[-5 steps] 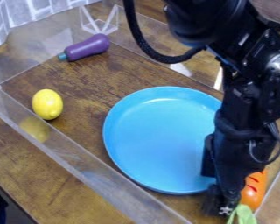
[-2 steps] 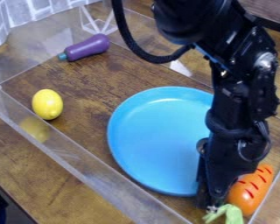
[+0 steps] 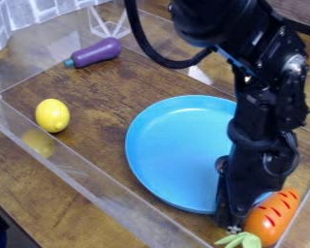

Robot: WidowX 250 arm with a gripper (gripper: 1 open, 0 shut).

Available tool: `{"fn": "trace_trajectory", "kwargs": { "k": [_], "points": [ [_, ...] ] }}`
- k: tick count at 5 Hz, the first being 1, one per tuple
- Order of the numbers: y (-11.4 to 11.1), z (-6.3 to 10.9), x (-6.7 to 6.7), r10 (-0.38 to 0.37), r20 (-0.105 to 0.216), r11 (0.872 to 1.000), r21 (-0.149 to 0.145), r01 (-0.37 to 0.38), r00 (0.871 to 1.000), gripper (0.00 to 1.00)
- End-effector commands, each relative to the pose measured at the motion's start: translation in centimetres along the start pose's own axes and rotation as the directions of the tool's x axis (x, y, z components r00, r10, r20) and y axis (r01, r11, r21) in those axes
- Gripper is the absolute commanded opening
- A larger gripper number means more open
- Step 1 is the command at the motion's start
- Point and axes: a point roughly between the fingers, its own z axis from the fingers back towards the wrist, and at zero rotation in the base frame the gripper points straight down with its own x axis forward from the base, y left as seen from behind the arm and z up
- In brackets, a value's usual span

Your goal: Move the carrot to the right side

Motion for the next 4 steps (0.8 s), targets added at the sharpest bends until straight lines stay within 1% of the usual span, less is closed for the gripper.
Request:
{"fn": "trace_trajectory", "kwargs": {
  "k": [1, 2, 3, 4],
  "points": [
    [-0.81, -0.7, 1.06, -0.077, 0.002, 0.997, -0.026, 0.077, 0.997, 1.0],
    [-1.27, -0.78, 0.9, -0.031, 0.027, 0.999, -0.022, 0.031, 0.999, 1.0],
    [-1.69, -0.77, 0.69, 0.013, 0.051, 1.0, -0.02, -0.012, 0.999, 1.0],
    [-1.52, -0.72, 0.6, 0.018, 0.07, 1.0, -0.019, -0.016, 0.997, 1.0]
  ]
}}
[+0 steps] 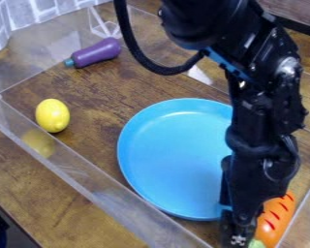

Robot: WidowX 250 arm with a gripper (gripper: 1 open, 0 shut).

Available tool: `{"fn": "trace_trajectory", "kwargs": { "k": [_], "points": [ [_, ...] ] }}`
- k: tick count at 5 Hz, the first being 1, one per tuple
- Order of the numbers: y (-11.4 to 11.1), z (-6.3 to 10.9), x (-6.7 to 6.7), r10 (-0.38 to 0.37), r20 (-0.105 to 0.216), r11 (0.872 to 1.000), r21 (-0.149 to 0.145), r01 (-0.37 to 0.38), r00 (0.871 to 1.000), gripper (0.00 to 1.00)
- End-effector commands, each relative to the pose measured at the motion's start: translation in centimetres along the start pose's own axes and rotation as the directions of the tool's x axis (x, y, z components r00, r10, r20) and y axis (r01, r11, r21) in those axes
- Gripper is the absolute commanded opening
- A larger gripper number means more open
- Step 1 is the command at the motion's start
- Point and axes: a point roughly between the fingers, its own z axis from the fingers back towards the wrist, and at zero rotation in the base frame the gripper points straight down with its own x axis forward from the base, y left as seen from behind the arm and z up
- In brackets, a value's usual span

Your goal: Move the carrot to the right side

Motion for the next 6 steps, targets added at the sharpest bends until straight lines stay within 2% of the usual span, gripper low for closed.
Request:
{"fn": "trace_trajectory", "kwargs": {
  "k": [1, 2, 4, 6],
  "points": [
    [-0.9, -0.5, -0.3, -0.007, 0.009, 1.0, -0.025, 0.007, 1.0, 0.0],
    [-0.8, -0.5, -0.5, 0.002, 0.028, 1.0, -0.032, -0.001, 1.0, 1.0],
    [0.2, -0.4, -0.5, 0.053, 0.058, 0.998, -0.04, -0.051, 0.997, 1.0],
    [1.4, -0.7, -0.2, -0.002, 0.078, 0.998, -0.055, 0.006, 0.997, 1.0]
  ]
}}
